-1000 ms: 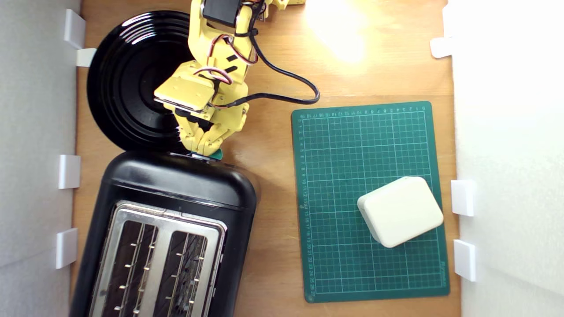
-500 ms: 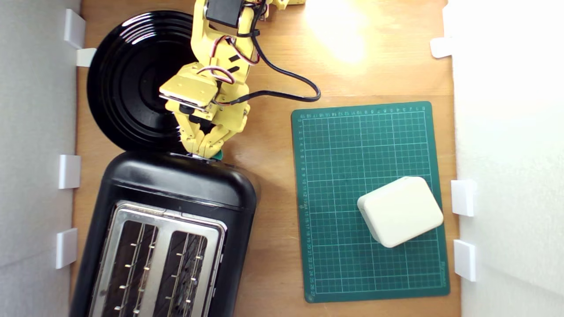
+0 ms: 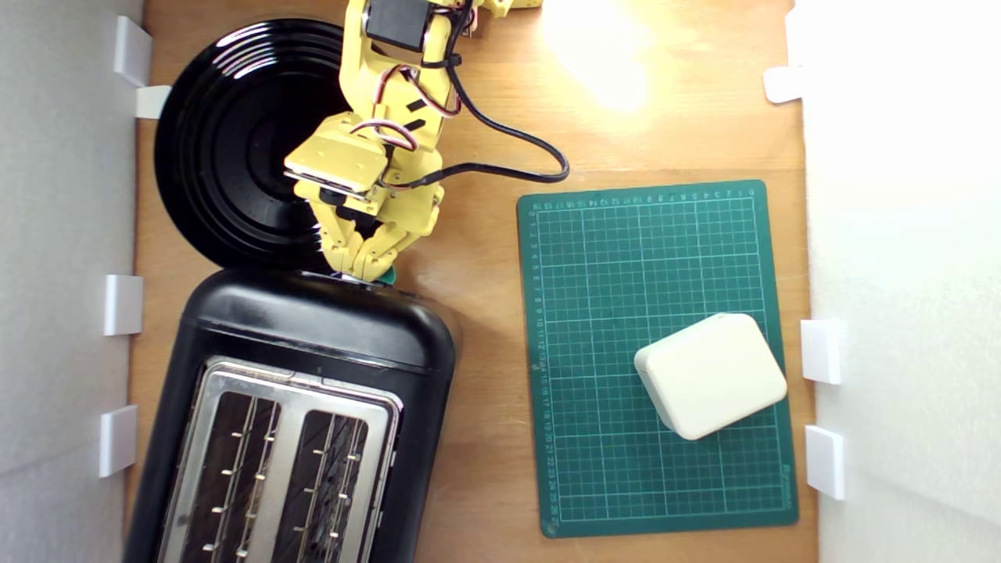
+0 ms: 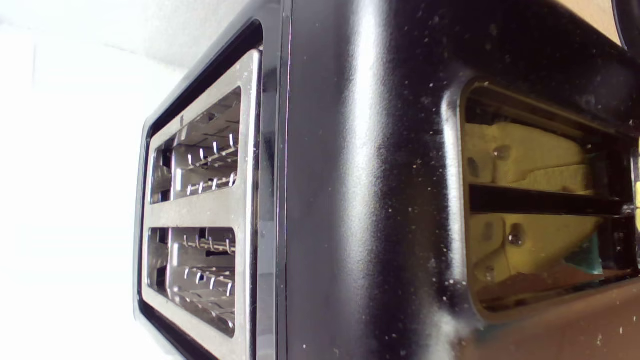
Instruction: Start toaster
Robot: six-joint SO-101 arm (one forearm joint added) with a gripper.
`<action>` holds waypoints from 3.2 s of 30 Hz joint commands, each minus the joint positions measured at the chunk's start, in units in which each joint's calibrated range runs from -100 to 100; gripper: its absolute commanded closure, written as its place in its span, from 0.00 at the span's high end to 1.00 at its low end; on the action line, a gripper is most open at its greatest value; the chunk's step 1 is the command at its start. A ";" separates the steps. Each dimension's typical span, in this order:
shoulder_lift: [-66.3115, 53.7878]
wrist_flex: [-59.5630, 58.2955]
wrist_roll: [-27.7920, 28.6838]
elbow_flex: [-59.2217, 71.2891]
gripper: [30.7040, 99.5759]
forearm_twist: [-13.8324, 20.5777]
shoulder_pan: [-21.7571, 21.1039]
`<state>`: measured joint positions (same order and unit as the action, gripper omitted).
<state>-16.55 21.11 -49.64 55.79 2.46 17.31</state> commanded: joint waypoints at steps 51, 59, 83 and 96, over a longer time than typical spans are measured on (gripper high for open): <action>1.73 15.85 1.80 -14.58 0.01 0.26 -4.13; -3.68 15.94 1.75 -15.49 0.01 0.36 -3.50; -44.15 15.77 4.58 -8.31 0.01 -0.86 -9.85; -80.45 15.85 11.60 33.94 0.01 -1.05 -16.28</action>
<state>-86.91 37.28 -38.32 79.33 1.78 2.03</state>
